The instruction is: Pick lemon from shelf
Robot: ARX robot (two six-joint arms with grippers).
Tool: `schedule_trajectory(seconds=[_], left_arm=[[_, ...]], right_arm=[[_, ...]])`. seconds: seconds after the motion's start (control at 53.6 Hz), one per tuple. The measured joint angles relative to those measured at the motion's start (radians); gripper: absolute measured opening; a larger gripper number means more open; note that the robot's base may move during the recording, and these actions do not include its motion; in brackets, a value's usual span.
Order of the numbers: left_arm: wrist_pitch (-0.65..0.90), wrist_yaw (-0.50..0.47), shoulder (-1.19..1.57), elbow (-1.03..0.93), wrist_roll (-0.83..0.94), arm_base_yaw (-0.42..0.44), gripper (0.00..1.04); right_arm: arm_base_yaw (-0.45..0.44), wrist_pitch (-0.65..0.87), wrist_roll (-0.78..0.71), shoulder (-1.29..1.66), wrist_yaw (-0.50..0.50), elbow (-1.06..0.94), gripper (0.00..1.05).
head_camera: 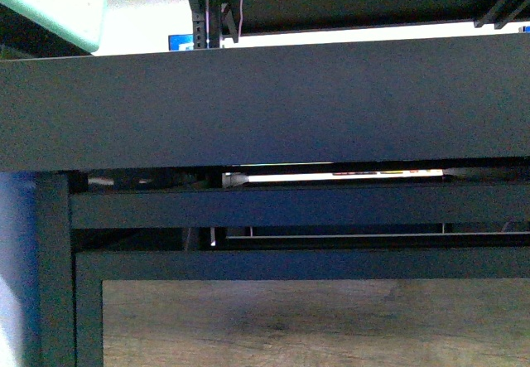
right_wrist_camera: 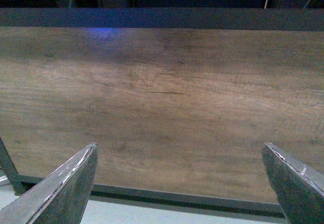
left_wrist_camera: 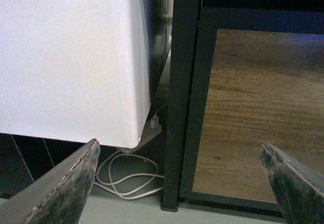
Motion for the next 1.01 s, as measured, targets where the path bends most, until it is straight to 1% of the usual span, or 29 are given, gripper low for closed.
schedule_trajectory(seconds=[1.007], left_arm=[[0.000,0.000,0.000,0.000,0.000,0.000,0.97]], right_arm=[[0.000,0.000,-0.001,0.001,0.001,0.000,0.97]])
